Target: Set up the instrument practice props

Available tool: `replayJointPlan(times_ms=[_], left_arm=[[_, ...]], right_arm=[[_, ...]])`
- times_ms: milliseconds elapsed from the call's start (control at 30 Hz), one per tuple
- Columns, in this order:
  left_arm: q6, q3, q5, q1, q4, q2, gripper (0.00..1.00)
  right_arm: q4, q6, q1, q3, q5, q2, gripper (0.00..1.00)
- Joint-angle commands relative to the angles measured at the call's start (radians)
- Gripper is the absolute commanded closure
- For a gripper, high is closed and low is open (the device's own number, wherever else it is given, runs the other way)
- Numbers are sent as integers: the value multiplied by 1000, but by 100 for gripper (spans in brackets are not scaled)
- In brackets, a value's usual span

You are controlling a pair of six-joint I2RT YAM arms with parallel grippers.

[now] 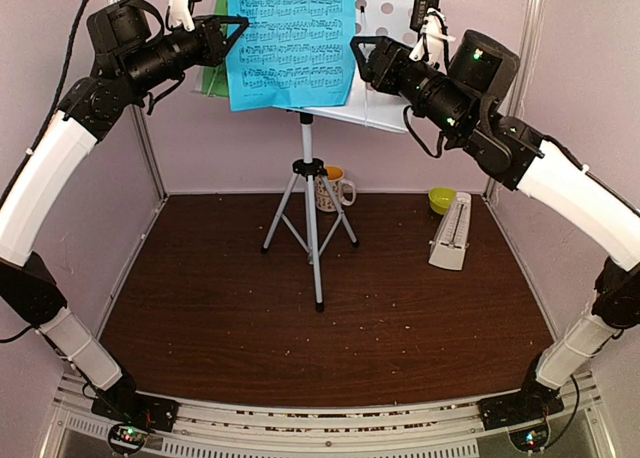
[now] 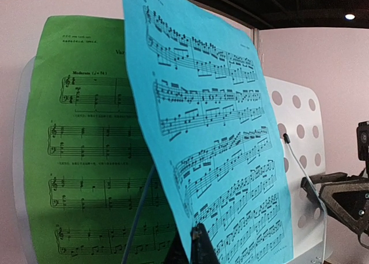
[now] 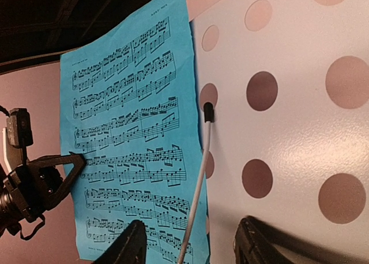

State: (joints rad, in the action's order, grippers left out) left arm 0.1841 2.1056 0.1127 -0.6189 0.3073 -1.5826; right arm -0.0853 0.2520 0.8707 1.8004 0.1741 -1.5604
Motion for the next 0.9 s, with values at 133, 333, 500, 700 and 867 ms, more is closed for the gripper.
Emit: replayJointPlan(times_ms=[133, 333, 500, 700, 867], left_arm=[[-9, -7, 16, 6, -60, 6, 100], [-16, -7, 7, 7, -57, 8, 100], [-19, -10, -6, 6, -56, 6, 100], [-27, -1, -4, 6, -60, -3, 100], [-45, 43, 44, 7, -53, -39, 100]], right_arm=[[18, 25, 0, 50, -17, -35, 63], [-15, -17, -2, 33, -11, -29, 84], [-56, -40, -3, 10, -6, -26, 95], [-95, -76, -5, -8, -19, -21, 100], [-137, -116, -5, -32, -37, -13, 100]])
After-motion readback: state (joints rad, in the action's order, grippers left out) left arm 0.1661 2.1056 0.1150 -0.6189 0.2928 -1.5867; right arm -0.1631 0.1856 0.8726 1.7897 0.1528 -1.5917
